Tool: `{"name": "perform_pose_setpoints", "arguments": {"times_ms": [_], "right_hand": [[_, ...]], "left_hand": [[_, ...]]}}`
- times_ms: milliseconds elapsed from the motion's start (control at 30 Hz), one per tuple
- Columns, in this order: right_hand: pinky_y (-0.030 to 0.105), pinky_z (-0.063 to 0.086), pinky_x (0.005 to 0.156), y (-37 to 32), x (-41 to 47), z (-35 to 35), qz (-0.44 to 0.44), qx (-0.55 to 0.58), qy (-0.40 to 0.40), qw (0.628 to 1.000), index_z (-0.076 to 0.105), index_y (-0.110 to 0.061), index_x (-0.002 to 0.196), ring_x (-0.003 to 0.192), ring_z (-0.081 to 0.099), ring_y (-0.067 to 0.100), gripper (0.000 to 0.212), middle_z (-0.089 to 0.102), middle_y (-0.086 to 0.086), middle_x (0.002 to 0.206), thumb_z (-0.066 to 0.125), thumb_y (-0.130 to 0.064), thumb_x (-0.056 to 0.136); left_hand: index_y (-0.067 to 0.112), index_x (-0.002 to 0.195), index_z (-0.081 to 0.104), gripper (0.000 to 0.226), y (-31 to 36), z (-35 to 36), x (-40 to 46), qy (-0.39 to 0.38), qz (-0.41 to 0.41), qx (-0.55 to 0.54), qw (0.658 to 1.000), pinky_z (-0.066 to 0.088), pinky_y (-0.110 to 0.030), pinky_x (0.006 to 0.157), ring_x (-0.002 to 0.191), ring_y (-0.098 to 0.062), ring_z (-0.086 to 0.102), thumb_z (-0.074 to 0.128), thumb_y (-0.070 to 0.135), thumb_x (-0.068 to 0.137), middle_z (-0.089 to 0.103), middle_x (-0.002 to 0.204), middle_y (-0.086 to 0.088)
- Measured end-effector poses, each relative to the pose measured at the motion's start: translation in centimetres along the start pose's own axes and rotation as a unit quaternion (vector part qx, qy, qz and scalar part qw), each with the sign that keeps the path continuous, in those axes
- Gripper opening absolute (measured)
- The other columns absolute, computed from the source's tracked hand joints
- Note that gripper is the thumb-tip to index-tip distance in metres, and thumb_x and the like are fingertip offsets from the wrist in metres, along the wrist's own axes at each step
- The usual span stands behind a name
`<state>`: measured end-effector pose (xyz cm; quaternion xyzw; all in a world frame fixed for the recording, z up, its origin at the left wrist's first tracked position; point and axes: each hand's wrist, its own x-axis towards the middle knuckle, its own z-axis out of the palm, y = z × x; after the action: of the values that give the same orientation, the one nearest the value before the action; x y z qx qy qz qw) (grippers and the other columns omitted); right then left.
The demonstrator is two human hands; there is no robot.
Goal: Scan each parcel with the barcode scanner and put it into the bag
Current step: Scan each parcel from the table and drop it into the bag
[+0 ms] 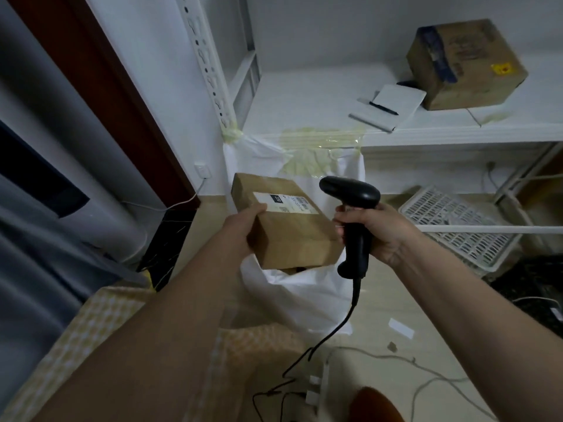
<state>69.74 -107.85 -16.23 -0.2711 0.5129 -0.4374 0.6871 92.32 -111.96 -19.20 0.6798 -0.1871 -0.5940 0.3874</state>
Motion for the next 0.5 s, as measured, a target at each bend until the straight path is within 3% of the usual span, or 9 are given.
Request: {"name": "perform_pose_setpoints", "arguments": {"times_ms": [100,200,333,500], "right_hand": [[0.035,0.048,0.063,-1.8,3.9,-0.3,0.004,-0.006,-0.002,1.0,0.06,-0.001,0.09,0.059,0.055,0.022,0.016,0.059,0.013,0.072,0.063,0.011,0.079],[0.033,0.049,0.062,-3.2,8.8,-0.8,0.018,-0.012,-0.016,1.0,0.061,-0.002,0.088,0.059,0.056,0.021,0.014,0.06,0.012,0.07,0.064,0.008,0.079],[0.032,0.049,0.06,-4.4,15.4,-1.6,0.061,-0.036,-0.029,0.997,0.061,-0.002,0.095,0.059,0.056,0.02,0.021,0.06,0.011,0.072,0.064,0.009,0.078],[0.034,0.048,0.063,-4.8,22.1,-3.3,0.107,-0.057,-0.02,0.992,0.06,-0.004,0.083,0.059,0.054,0.022,0.018,0.059,0.013,0.071,0.062,0.013,0.076]], "left_hand": [[0.01,0.129,0.052,0.047,1.1,1.8,2.0,-0.018,-0.028,-0.036,0.999,0.052,-0.04,0.059,0.079,-0.025,0.062,0.069,0.025,0.088,0.061,0.091,-0.01],[0.01,0.127,0.054,0.047,1.8,3.6,5.2,-0.015,-0.053,-0.086,0.995,0.055,-0.041,0.06,0.087,-0.027,0.064,0.071,0.027,0.087,0.062,0.1,-0.012],[0.01,0.134,0.052,0.066,1.9,6.4,10.1,0.045,-0.062,-0.105,0.992,0.056,-0.046,0.086,0.107,-0.031,0.061,0.081,0.024,0.076,0.061,0.125,-0.015],[0.002,0.136,0.046,0.079,0.6,9.6,16.8,0.144,-0.031,-0.018,0.989,0.05,-0.041,0.091,0.116,-0.032,0.056,0.085,0.008,0.068,0.058,0.132,-0.011]]}}
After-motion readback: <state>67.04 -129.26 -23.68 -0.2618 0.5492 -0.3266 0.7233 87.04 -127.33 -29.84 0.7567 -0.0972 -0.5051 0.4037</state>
